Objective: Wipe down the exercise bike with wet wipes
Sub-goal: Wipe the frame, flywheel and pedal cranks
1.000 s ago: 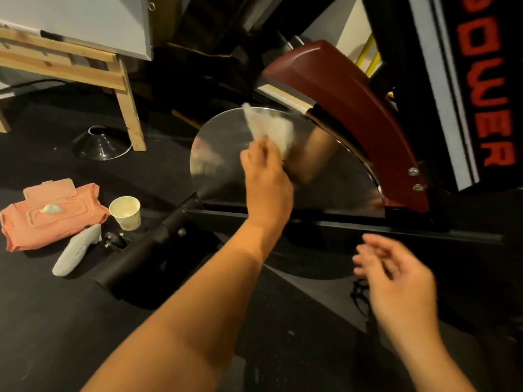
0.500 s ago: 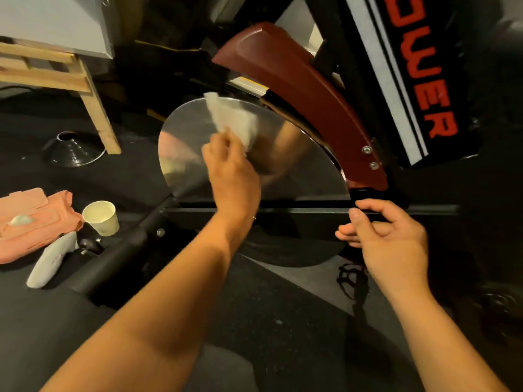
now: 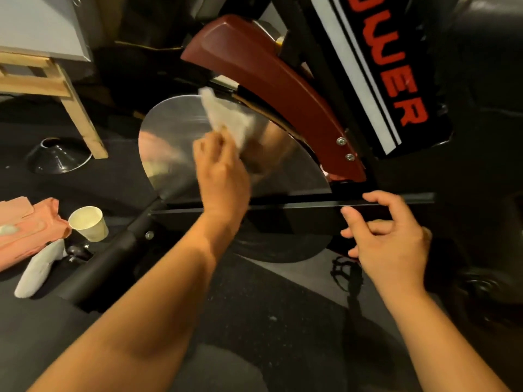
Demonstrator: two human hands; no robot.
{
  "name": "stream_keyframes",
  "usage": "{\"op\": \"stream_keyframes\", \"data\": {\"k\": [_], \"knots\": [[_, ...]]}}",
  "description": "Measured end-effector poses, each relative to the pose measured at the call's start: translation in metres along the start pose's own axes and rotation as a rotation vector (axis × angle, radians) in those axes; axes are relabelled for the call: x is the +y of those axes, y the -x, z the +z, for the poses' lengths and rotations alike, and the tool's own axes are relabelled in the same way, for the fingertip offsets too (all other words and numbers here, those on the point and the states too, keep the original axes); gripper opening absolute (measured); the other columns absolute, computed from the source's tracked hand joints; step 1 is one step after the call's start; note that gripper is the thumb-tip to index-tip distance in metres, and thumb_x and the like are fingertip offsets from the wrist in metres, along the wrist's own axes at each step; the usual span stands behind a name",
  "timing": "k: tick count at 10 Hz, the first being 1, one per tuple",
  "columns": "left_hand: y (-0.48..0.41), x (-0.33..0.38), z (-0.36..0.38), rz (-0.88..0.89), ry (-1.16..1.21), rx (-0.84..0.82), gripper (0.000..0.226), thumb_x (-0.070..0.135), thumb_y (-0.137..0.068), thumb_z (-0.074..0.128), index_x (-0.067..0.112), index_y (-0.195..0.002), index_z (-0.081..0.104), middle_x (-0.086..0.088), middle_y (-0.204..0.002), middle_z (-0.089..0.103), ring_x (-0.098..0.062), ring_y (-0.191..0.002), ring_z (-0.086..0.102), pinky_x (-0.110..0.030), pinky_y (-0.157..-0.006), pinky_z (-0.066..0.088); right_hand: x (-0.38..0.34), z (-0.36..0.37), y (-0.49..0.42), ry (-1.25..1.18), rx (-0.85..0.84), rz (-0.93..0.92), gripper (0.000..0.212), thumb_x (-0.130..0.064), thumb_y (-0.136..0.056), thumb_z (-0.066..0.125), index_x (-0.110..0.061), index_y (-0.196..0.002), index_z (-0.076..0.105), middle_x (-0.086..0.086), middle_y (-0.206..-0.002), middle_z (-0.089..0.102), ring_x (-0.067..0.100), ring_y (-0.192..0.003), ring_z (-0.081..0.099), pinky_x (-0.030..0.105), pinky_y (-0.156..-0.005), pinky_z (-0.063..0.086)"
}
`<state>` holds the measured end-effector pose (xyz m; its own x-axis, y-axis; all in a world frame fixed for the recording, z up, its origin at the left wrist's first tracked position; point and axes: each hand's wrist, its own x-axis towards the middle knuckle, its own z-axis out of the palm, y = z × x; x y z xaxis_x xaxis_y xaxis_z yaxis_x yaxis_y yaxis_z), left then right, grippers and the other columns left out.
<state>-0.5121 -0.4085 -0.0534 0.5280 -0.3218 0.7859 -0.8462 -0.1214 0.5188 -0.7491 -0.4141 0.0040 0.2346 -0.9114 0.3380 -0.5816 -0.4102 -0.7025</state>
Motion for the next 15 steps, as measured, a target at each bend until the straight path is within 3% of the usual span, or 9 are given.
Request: {"op": "stream_keyframes", "data": {"k": [2, 3, 4, 5, 8, 10, 13, 14, 15], "knots": [[0.034, 0.018, 0.01, 0.871, 0.071, -0.289, 0.03, 0.005, -0.099, 0.049, 0.007, -0.127, 0.057, -0.005, -0.115, 0.05, -0.027, -0.09, 0.046, -0.031, -0.077, 0.042, 0.001, -0.003, 0.0, 0.014, -0.013, -0.025, 0.028, -0.045, -0.084, 0.065, -0.063, -0.096, 0.046, -0.024, -0.066, 0.068, 0.0, -0.046, 0.063, 0.052, -0.094, 0.048], [0.015, -0.026, 0.001, 0.464, -0.016, -0.173, 0.029, -0.005, -0.088, 0.056, 0.001, -0.115, 0.064, -0.014, -0.106, 0.055, -0.031, -0.092, 0.046, -0.039, -0.078, 0.045, 0.003, -0.003, 0.0, 0.036, -0.015, -0.033, 0.03, -0.045, -0.083, 0.064, -0.058, -0.101, 0.044, -0.021, -0.063, 0.068, -0.002, -0.049, 0.064, 0.052, -0.098, 0.045], [-0.007, -0.063, -0.015, -0.393, -0.092, -0.074, 0.039, -0.011, -0.081, 0.048, -0.007, -0.119, 0.055, -0.024, -0.118, 0.053, -0.036, -0.109, 0.049, -0.038, -0.091, 0.04, 0.006, -0.001, 0.0, 0.035, -0.004, -0.05, 0.03, -0.05, -0.082, 0.061, -0.058, -0.104, 0.042, -0.025, -0.067, 0.068, -0.002, -0.05, 0.064, 0.055, -0.094, 0.048], [-0.026, -0.063, -0.017, -0.621, -0.111, -0.051, 0.032, -0.01, -0.081, 0.048, -0.007, -0.113, 0.054, -0.025, -0.122, 0.051, -0.034, -0.111, 0.047, -0.034, -0.092, 0.037, 0.008, 0.001, 0.0, 0.045, 0.012, -0.06, 0.033, -0.052, -0.081, 0.06, -0.051, -0.111, 0.046, -0.016, -0.056, 0.066, 0.0, -0.05, 0.064, 0.054, -0.095, 0.047], [0.029, -0.012, -0.005, 0.176, -0.016, -0.209, 0.03, -0.007, -0.084, 0.048, -0.003, -0.112, 0.06, -0.015, -0.101, 0.059, -0.029, -0.083, 0.048, -0.029, -0.072, 0.04, 0.008, 0.006, 0.004, 0.021, 0.059, -0.028, 0.028, -0.059, -0.078, 0.061, -0.063, -0.101, 0.046, -0.021, -0.074, 0.071, 0.002, -0.051, 0.066, 0.056, -0.09, 0.051], [0.011, -0.06, 0.002, -0.775, 0.012, -0.025, 0.037, -0.011, -0.08, 0.047, -0.006, -0.115, 0.057, -0.017, -0.123, 0.052, -0.034, -0.109, 0.052, -0.032, -0.096, 0.04, 0.005, 0.007, 0.005, 0.056, 0.073, 0.0, 0.03, -0.053, -0.079, 0.065, -0.062, -0.101, 0.047, -0.006, -0.063, 0.07, 0.003, -0.049, 0.065, 0.054, -0.086, 0.054], [0.064, 0.03, 0.015, 0.344, 0.18, -0.234, 0.042, -0.01, -0.084, 0.044, -0.001, -0.124, 0.053, -0.009, -0.107, 0.05, -0.028, -0.089, 0.045, -0.03, -0.079, 0.045, 0.003, 0.009, 0.005, 0.011, 0.113, -0.003, 0.038, -0.05, -0.079, 0.065, -0.044, -0.114, 0.052, -0.003, -0.071, 0.07, 0.006, -0.047, 0.065, 0.047, -0.067, 0.059], [0.051, 0.009, 0.004, 0.341, 0.126, -0.238, 0.029, 0.001, -0.095, 0.046, 0.0, -0.121, 0.059, -0.008, -0.101, 0.052, -0.021, -0.087, 0.046, -0.035, -0.08, 0.047, 0.001, 0.009, 0.007, 0.004, 0.1, -0.008, 0.03, -0.051, -0.079, 0.064, -0.053, -0.105, 0.051, -0.003, -0.072, 0.07, 0.005, -0.051, 0.065, 0.045, -0.071, 0.059], [0.028, -0.035, -0.013, -0.365, 0.036, 0.024, 0.031, 0.001, -0.089, 0.048, 0.0, -0.115, 0.065, -0.014, -0.099, 0.055, -0.02, -0.09, 0.048, -0.031, -0.086, 0.043, 0.002, 0.009, 0.008, 0.014, 0.071, -0.008, 0.029, -0.051, -0.08, 0.064, -0.061, -0.101, 0.048, -0.006, -0.065, 0.069, 0.004, -0.052, 0.066, 0.055, -0.087, 0.054]]}}
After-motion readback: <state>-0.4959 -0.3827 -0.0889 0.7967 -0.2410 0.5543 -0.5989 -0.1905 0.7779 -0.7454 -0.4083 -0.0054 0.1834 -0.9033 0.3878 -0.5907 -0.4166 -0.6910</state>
